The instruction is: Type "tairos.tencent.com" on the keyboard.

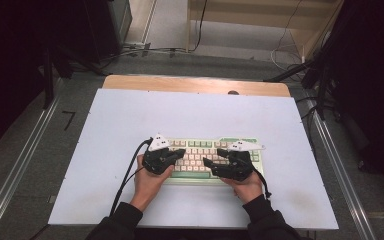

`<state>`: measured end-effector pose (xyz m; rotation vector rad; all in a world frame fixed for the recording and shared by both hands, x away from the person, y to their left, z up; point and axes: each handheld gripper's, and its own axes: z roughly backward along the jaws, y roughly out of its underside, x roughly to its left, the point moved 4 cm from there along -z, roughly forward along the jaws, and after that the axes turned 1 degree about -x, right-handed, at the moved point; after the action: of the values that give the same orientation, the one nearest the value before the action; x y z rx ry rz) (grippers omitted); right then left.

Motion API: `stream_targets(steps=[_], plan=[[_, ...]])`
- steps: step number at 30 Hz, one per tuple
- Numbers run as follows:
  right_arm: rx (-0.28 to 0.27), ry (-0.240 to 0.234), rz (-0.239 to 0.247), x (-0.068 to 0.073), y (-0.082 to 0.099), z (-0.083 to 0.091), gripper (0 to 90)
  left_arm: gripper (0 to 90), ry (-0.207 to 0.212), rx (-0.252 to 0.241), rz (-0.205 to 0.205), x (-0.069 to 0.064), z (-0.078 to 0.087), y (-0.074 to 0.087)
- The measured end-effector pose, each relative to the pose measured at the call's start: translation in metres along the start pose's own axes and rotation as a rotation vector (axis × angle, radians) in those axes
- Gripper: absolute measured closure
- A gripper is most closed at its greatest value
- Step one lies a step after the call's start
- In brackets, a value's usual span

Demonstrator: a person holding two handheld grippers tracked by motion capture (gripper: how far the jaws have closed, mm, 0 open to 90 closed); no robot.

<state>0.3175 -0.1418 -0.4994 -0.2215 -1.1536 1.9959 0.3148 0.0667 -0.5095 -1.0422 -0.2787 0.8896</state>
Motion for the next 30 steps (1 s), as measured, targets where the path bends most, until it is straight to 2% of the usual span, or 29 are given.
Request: stream_targets(steps=[13,25,30], plan=[[0.01,0.002,0.001,0.0,0.001,-0.001,30.4,90.0,0.002,0.047,0.016,0.001,-0.008,0.0],[0.006,0.002,-0.005,0.0,0.001,0.0,30.6,90.0,-0.044,0.109,0.002,-0.002,-0.015,-0.006],[0.005,0.001,-0.005,0.0,0.0,0.0,30.6,90.0,-0.04,0.125,0.011,-0.002,-0.017,-0.006]])
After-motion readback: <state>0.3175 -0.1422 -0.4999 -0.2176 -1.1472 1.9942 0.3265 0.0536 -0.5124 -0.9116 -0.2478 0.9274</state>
